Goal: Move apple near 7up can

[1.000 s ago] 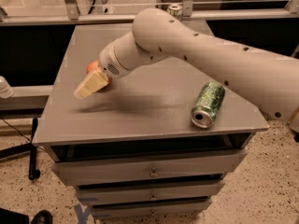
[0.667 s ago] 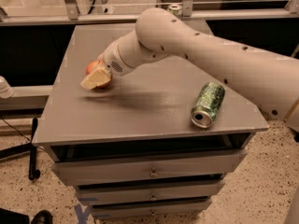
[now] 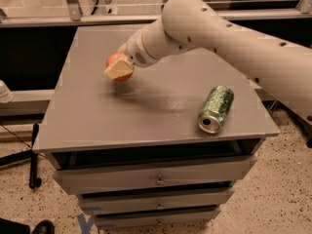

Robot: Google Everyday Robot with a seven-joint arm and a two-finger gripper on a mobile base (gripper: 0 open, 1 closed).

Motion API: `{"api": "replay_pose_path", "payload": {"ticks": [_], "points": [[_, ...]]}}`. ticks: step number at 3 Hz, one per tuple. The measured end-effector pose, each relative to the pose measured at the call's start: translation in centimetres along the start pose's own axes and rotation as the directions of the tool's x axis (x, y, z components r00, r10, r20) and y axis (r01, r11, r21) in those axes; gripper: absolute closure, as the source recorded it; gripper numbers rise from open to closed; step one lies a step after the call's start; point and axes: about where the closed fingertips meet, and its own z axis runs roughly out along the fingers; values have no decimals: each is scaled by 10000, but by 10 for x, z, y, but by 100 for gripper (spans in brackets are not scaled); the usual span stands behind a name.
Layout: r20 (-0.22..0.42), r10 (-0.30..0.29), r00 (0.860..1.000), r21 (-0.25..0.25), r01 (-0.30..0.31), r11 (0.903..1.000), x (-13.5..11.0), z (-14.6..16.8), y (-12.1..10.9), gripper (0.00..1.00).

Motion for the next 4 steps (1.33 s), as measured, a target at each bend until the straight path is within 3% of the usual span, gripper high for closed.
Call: {"api": "replay_pose_path", "payload": {"ticks": [1,3,4], "points": [[-59,-334,9994,1309,339,9908,-3,-78,-37,100],[-71,-346,9994,1562,353,9871,-4,-91,-43,100],[104,-138,9999,2315,110,9728,28,-101,-78,100]]}}
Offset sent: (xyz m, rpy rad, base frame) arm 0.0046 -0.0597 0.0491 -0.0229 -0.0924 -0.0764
